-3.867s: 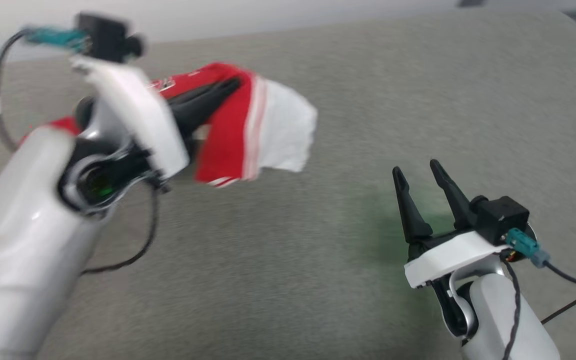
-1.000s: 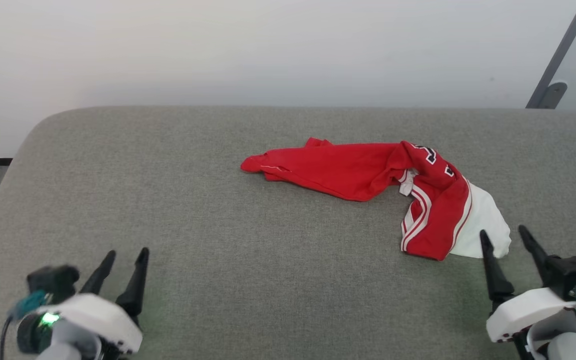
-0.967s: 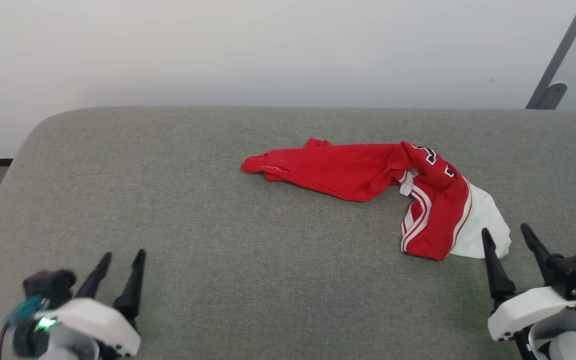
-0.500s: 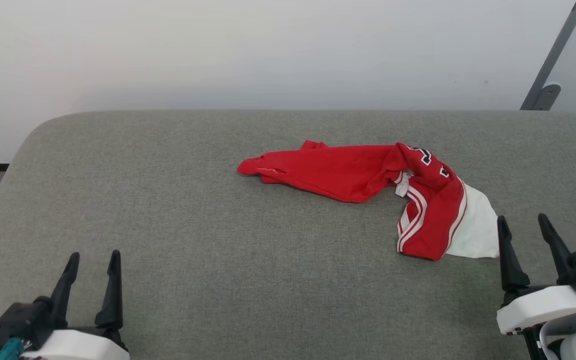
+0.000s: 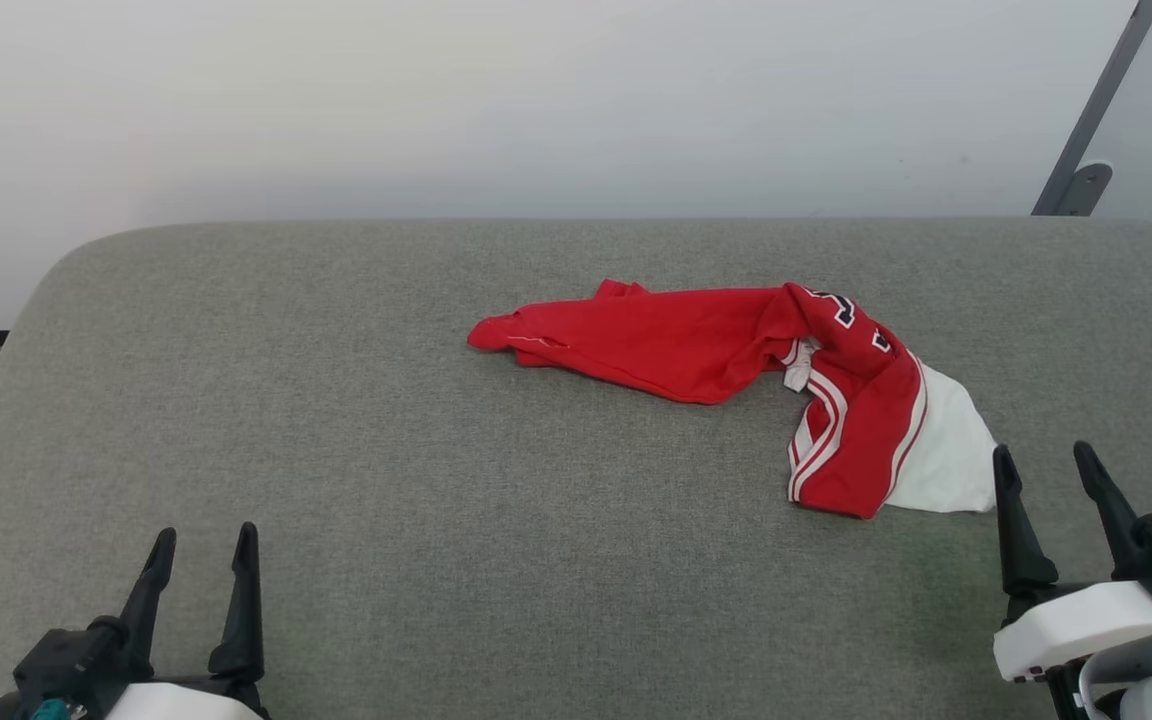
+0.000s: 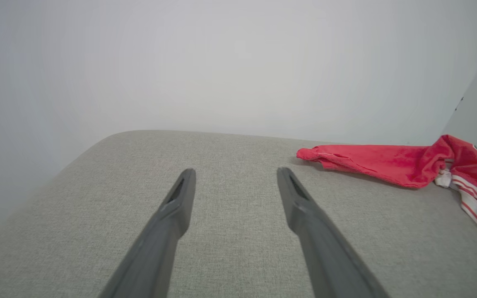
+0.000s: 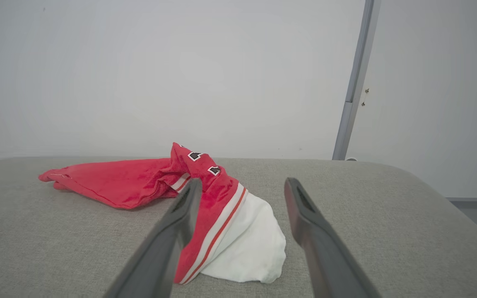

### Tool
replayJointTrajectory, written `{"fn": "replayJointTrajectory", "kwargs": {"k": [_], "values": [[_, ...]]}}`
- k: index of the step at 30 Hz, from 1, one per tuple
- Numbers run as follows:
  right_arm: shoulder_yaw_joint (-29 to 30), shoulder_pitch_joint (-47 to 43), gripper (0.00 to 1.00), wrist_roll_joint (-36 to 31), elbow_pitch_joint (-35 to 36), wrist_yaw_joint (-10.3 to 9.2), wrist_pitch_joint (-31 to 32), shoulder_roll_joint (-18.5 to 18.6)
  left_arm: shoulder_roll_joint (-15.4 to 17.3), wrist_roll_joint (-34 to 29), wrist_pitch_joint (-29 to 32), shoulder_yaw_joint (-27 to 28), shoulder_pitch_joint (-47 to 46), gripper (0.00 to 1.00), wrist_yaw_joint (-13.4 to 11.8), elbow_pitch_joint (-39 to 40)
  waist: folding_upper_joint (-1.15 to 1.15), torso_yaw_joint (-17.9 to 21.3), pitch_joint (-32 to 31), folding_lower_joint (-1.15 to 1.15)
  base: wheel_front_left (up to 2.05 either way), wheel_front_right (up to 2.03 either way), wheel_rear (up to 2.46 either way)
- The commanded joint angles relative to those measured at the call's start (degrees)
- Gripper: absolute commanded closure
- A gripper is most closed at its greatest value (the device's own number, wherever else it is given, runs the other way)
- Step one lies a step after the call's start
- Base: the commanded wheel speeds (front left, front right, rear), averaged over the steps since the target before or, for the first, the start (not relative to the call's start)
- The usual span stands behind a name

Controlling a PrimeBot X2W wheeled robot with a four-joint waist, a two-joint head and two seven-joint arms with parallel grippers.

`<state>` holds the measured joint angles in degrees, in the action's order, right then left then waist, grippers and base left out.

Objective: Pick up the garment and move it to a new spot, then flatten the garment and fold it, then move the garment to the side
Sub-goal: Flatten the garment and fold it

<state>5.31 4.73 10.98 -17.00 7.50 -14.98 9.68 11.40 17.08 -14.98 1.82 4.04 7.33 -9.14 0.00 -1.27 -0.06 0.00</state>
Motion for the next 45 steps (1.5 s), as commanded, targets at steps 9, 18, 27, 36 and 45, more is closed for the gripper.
{"fn": "replayJointTrajectory", "kwargs": {"k": [9,18,27,36,45], "values": [[-5.0,3.7,0.00,1.6,-4.4,-0.02,14.6,7.0,-1.5,0.6,-0.3,0.7,0.6,0.00,0.2,-0.1,0.00,-0.4,2.0,0.00,0.00,0.00,0.00],[-14.3,11.3,0.00,10.3,-3.1,-0.01,42.0,19.5,-3.4,1.0,-0.3,-0.7,-2.8,0.00,0.2,-1.1,0.00,-2.1,7.4,0.00,0.00,0.00,0.00],[-17.1,14.7,0.00,15.1,-1.3,-0.02,50.2,22.3,-4.5,1.6,-0.3,-2.1,-5.2,0.00,0.2,-2.0,0.00,-3.7,11.0,0.00,0.00,0.00,0.00],[-18.6,15.6,0.69,15.6,-2.8,-0.02,51.5,21.9,-4.7,2.1,-0.3,-1.8,-6.4,0.00,0.2,-2.0,0.00,-3.7,13.2,0.00,0.00,0.00,0.00],[-18.5,17.2,1.00,15.1,-2.7,-0.02,48.6,21.8,-4.4,2.3,-0.3,-2.2,-7.3,0.00,0.2,-2.8,0.00,-2.0,13.4,0.00,0.00,0.00,0.00]]}}
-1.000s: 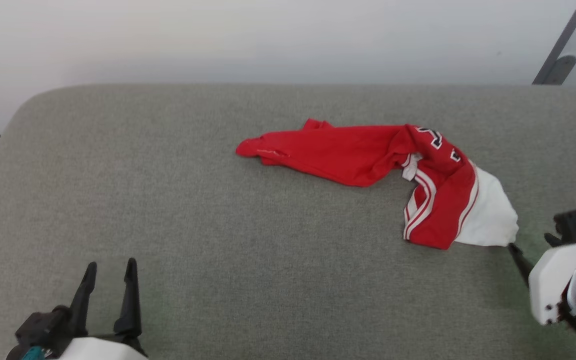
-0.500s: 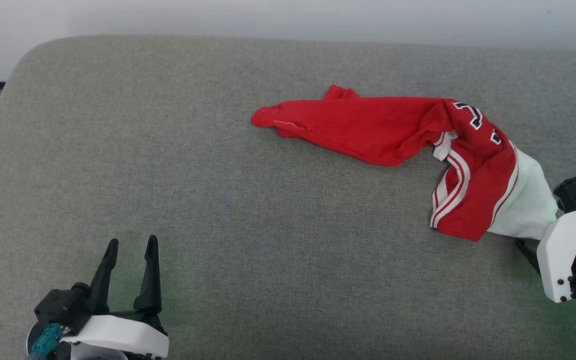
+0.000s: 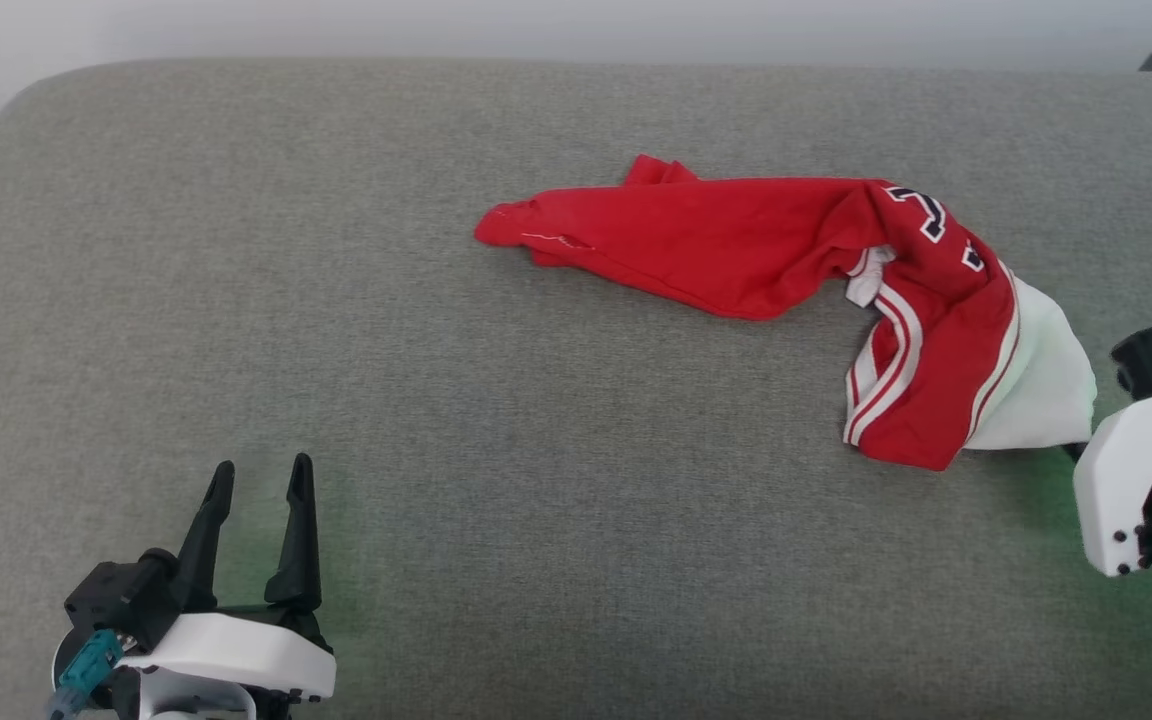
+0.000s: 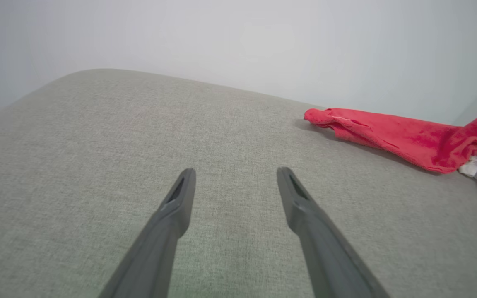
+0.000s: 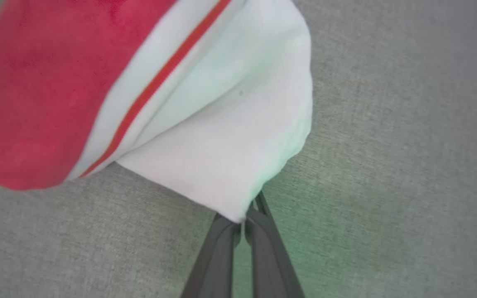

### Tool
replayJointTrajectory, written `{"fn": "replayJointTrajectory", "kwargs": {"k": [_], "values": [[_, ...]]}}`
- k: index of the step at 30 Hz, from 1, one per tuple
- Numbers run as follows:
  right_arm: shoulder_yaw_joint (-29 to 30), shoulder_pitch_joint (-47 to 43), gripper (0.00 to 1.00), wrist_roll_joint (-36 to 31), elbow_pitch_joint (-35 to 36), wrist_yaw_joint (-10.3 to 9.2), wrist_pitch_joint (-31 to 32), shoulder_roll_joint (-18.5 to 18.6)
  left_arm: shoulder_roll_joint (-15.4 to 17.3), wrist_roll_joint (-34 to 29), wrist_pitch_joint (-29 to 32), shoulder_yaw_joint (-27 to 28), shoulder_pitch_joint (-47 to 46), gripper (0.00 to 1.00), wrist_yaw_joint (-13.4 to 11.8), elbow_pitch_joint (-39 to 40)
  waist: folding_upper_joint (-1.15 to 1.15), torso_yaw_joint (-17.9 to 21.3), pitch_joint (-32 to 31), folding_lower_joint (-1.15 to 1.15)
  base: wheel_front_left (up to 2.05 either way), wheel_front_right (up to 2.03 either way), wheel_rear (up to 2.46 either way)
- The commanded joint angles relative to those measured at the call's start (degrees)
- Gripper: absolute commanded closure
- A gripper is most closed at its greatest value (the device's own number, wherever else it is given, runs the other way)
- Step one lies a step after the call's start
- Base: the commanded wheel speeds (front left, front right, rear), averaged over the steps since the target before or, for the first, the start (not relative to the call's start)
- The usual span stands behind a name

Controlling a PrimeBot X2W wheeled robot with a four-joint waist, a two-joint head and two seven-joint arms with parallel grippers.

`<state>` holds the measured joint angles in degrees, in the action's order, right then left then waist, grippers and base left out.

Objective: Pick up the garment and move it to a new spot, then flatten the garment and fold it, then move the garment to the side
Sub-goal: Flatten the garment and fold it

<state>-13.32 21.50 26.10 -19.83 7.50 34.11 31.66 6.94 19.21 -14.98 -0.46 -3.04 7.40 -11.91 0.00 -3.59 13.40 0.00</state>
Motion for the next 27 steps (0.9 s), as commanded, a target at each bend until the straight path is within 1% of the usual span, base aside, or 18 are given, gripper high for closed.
{"fn": "replayJointTrajectory", "kwargs": {"k": [1,6,13,18,21,24,27], "values": [[0.8,0.4,1.00,0.0,0.2,-0.02,-0.7,-0.2,0.0,0.2,-0.3,0.1,-0.3,0.00,0.1,0.0,0.00,0.6,-0.1,0.00,0.00,0.00,0.00],[6.2,0.4,1.00,-0.6,0.8,-0.02,-2.4,0.3,0.0,0.3,-0.3,0.1,0.1,0.00,0.1,0.0,0.00,2.0,0.1,0.00,0.00,0.00,0.00],[17.7,-1.9,1.00,-2.5,-0.3,-0.02,-3.5,1.9,0.1,0.5,-0.3,-0.3,-0.8,0.00,0.1,-0.2,0.00,3.2,1.0,0.00,0.00,0.00,0.00],[28.4,-2.7,1.00,-5.7,-4.2,-0.02,-6.0,2.5,0.4,0.8,-0.3,-1.4,-1.7,0.00,0.1,-0.6,0.00,3.4,2.2,0.00,0.00,0.00,0.00],[33.6,-2.9,1.00,-8.6,-7.2,-0.02,-8.3,2.6,0.6,1.1,-0.3,-2.1,-2.1,0.00,0.1,-1.0,0.00,3.3,2.8,0.00,0.00,0.00,0.00],[37.0,-2.2,1.00,-10.0,-9.6,-0.02,-10.3,0.9,0.9,1.3,-0.3,-2.6,-2.5,0.00,0.1,-1.4,0.00,3.2,3.0,0.00,0.00,0.00,0.00],[40.0,-1.2,1.00,-11.9,-11.5,-0.02,-12.1,0.0,1.0,1.3,-0.3,-2.9,-2.5,0.00,0.1,-1.6,0.00,3.5,3.1,0.00,0.00,0.00,0.00]]}}
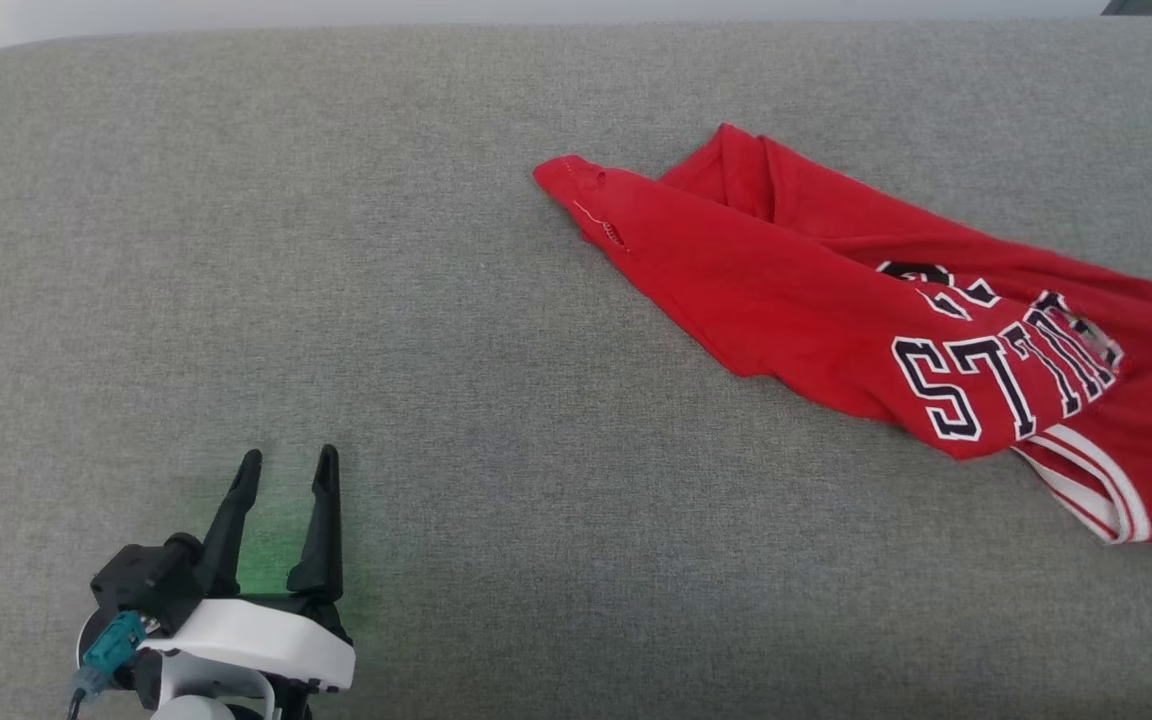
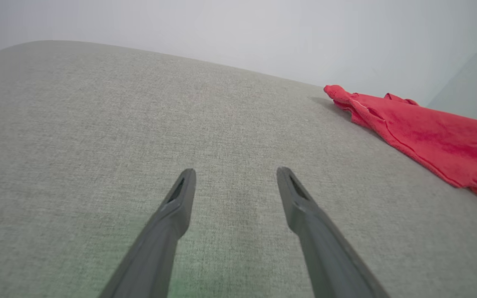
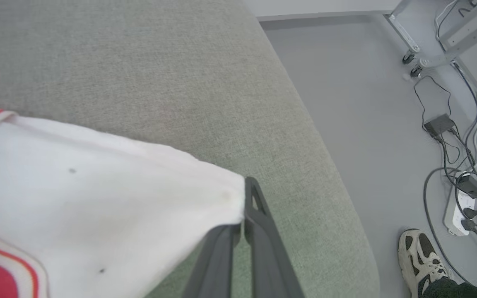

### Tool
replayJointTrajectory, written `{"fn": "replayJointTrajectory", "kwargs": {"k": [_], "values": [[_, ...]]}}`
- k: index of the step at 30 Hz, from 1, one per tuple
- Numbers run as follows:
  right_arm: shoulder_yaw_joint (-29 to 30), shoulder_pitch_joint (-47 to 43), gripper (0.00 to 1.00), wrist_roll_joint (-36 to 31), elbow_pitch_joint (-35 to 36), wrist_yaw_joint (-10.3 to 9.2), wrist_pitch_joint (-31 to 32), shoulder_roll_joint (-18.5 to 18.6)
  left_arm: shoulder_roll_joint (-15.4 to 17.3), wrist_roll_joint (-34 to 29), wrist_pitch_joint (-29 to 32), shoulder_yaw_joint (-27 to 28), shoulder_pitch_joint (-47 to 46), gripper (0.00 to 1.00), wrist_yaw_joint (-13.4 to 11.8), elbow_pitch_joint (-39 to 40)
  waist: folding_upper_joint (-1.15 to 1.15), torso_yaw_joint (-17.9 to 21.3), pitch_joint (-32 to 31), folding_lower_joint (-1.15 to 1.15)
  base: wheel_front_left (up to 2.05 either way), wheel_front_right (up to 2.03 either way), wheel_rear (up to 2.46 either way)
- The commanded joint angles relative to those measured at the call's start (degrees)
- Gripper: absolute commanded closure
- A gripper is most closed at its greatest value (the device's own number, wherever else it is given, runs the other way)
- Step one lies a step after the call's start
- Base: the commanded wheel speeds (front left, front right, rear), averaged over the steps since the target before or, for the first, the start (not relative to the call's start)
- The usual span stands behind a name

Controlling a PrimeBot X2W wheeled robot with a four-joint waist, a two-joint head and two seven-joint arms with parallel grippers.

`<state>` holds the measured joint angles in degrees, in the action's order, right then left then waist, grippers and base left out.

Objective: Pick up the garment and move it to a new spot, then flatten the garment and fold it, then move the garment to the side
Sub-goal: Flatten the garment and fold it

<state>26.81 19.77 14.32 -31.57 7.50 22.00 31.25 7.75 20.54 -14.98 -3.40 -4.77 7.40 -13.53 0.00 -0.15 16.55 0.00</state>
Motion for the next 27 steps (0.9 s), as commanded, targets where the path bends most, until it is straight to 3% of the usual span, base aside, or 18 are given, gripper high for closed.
{"fn": "replayJointTrajectory", "kwargs": {"k": [1,5,6,7,8,12,17,20,23,27], "values": [[1.3,0.8,1.00,-1.2,-0.4,-0.02,-1.0,0.2,0.3,0.0,-0.3,-0.2,-0.9,0.00,0.1,-0.1,0.00,0.1,0.0,0.00,0.00,0.00,0.00],[3.5,2.0,1.00,-4.5,-2.8,-0.02,-4.5,-2.7,0.8,1.1,-0.3,-1.6,-1.3,0.00,0.1,-0.5,0.00,0.5,-0.2,0.00,0.00,0.00,0.00],[3.8,2.4,0.82,-5.0,-3.2,-0.02,-5.5,-3.2,1.0,2.1,-0.3,-2.7,-1.5,0.00,0.1,-0.6,0.00,0.8,-0.3,0.00,0.00,0.00,0.00],[4.3,2.5,0.13,-5.6,-3.5,-0.02,-6.6,-3.3,1.5,3.2,-0.3,-4.1,-1.8,0.00,0.1,-0.9,0.00,0.9,-0.4,0.00,0.00,0.00,0.00],[4.6,2.8,0.00,-5.7,-3.7,-0.02,-7.9,-3.7,2.4,4.3,-0.3,-5.9,-2.5,0.00,0.1,-0.8,0.00,1.2,-0.5,0.00,0.00,0.00,0.00],[5.9,2.4,0.00,-6.5,-3.8,-0.02,-13.4,-6.2,8.0,11.4,-0.3,-15.8,-6.8,0.00,0.1,-0.7,0.00,2.3,-1.0,0.00,0.00,0.00,0.00],[7.4,0.7,0.00,-5.4,-1.1,-0.02,-19.4,-9.1,18.8,20.6,5.0,-32.7,-17.8,0.00,0.1,2.1,0.00,5.2,-1.5,0.00,0.00,0.00,0.00],[6.9,-0.3,0.00,-4.2,1.7,-0.02,-21.1,-11.5,22.7,27.4,13.5,-41.0,-25.0,0.00,0.1,3.7,0.00,7.5,-1.1,0.00,0.00,0.00,0.00],[4.6,-1.1,0.00,-3.3,4.7,-0.02,-21.5,-14.3,24.5,37.0,24.4,-46.3,-32.8,0.00,0.1,4.1,0.00,10.2,0.1,0.00,0.00,0.00,0.00],[0.6,-0.9,0.00,-1.7,8.6,-0.02,-21.1,-17.5,26.1,47.1,36.4,-50.0,-41.5,0.00,0.1,0.5,0.00,14.4,2.4,0.00,0.00,0.00,0.00]]}}
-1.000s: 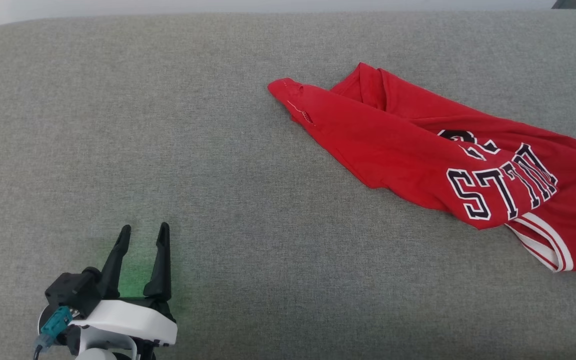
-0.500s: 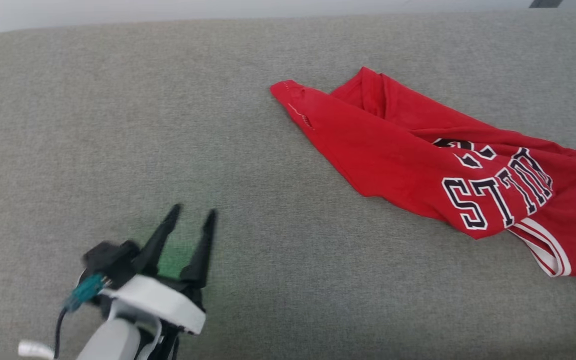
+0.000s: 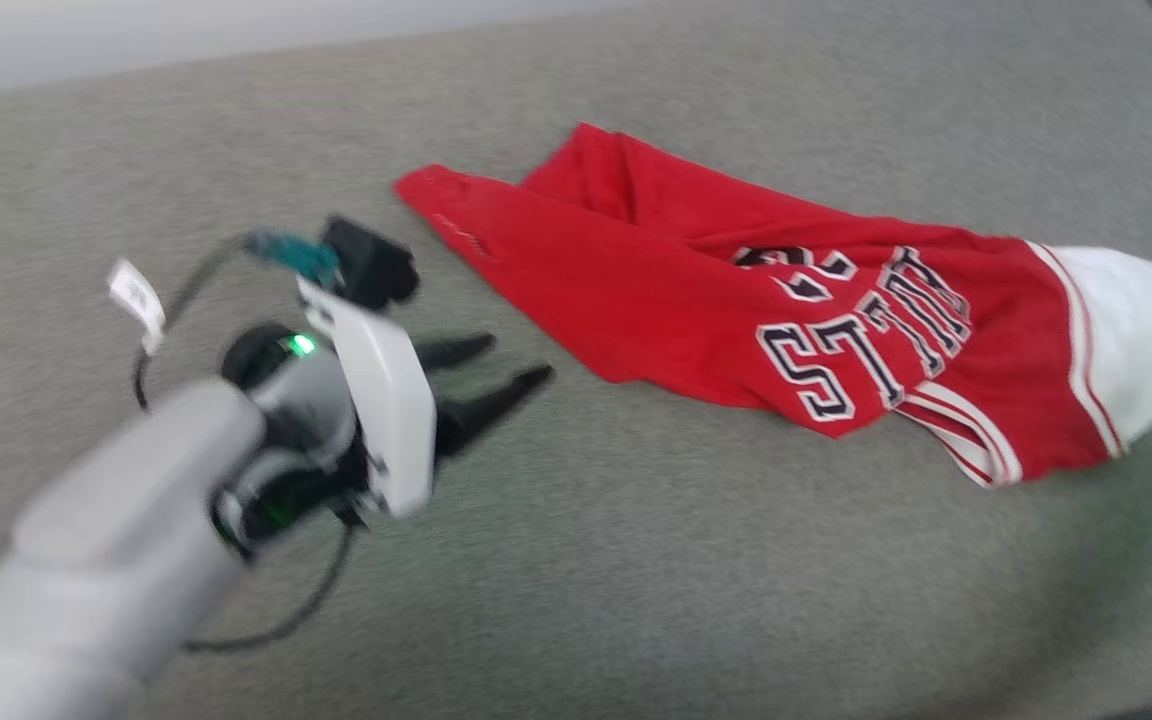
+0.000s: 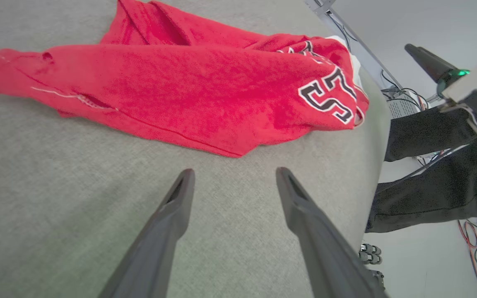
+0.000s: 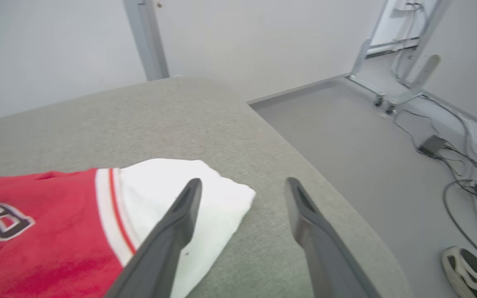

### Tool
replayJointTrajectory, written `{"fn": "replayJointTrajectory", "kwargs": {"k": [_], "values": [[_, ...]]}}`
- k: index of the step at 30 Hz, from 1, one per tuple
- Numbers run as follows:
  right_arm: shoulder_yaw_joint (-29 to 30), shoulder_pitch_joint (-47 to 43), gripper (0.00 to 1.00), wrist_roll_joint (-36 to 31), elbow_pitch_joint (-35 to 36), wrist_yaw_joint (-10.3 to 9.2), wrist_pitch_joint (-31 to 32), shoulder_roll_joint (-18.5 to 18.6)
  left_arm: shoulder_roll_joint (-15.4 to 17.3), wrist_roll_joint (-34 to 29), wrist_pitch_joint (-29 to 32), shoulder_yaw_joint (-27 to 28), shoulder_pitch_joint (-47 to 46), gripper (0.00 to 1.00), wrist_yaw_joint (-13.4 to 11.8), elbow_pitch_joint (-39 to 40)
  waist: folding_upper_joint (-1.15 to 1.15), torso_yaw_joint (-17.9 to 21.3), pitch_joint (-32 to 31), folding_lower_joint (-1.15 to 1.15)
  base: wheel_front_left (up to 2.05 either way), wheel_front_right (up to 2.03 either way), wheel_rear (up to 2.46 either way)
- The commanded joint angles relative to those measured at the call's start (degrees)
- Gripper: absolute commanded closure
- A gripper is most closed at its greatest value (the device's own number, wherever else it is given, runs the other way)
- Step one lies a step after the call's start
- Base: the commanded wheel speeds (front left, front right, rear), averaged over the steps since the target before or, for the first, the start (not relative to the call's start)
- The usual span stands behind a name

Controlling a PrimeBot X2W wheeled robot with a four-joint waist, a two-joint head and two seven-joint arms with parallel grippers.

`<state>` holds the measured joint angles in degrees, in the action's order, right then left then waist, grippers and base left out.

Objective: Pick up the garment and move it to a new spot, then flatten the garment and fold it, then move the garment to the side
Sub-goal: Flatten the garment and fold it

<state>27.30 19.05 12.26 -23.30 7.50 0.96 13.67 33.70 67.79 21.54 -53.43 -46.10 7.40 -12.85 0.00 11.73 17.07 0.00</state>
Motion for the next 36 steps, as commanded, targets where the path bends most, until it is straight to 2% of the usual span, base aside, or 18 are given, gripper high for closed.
{"fn": "replayJointTrajectory", "kwargs": {"k": [1,3,7,10,16,17,18,23,28,31,36], "values": [[-0.9,0.0,0.00,0.8,1.1,-0.02,-0.1,-0.7,0.2,1.8,1.9,-0.2,-2.0,0.00,0.1,-1.8,0.00,3.6,2.5,0.00,0.00,0.00,0.00],[-2.7,-0.2,0.00,1.2,2.7,-0.02,-0.3,-2.1,-0.5,5.9,5.7,-0.2,-4.6,0.00,0.1,-5.3,0.00,5.7,3.6,0.00,0.00,0.00,0.00],[-5.1,-0.6,0.00,2.1,4.1,-0.02,-0.5,-4.1,-0.9,9.2,11.8,-1.2,-8.7,0.00,0.1,-13.0,0.00,9.3,5.7,0.00,0.00,0.00,0.00],[-6.1,-0.9,0.00,2.8,4.0,-0.02,-0.9,-5.3,-2.6,13.5,15.2,-0.4,-10.0,0.00,0.1,-17.5,0.00,11.4,7.0,0.00,0.00,0.00,0.00],[-6.7,-1.3,0.00,3.5,3.0,-0.02,-2.1,-6.3,-4.0,17.1,19.6,-0.6,-10.6,0.00,0.0,-20.1,0.00,13.4,8.3,0.00,0.00,0.00,0.00],[-6.8,-1.3,0.00,3.6,2.8,-0.02,-2.3,-6.5,-4.0,16.9,19.6,-0.6,-11.0,0.37,0.0,-19.7,0.00,13.6,8.5,0.00,0.00,0.00,0.00],[-6.8,-1.4,0.00,3.8,2.7,-0.02,-2.6,-6.7,-3.8,16.3,19.0,-0.9,-11.3,1.00,0.0,-19.5,0.00,13.8,8.6,0.00,0.00,0.00,0.00],[-7.8,-0.6,0.00,4.4,1.8,-0.02,-3.7,-7.6,0.7,10.4,15.0,-2.0,-15.6,1.00,0.0,-19.4,0.00,15.0,9.0,0.00,0.00,0.00,0.00],[-9.6,-0.1,0.00,5.0,0.4,-0.02,-4.9,-8.4,4.0,2.1,5.7,-1.7,-24.7,1.00,0.0,-22.8,0.00,15.8,9.3,0.00,0.00,0.00,0.00],[-10.6,0.1,0.00,5.5,-0.8,-0.02,-5.7,-8.9,4.4,-4.8,-1.1,-2.5,-31.1,1.00,0.0,-26.5,0.00,16.2,9.5,0.00,0.00,0.00,0.00],[-12.4,0.7,0.00,6.0,-2.6,-0.02,-6.8,-9.3,2.4,-14.5,-10.6,-5.0,-39.4,1.00,-0.5,-33.2,0.00,17.0,9.9,0.00,0.00,0.00,0.00]]}}
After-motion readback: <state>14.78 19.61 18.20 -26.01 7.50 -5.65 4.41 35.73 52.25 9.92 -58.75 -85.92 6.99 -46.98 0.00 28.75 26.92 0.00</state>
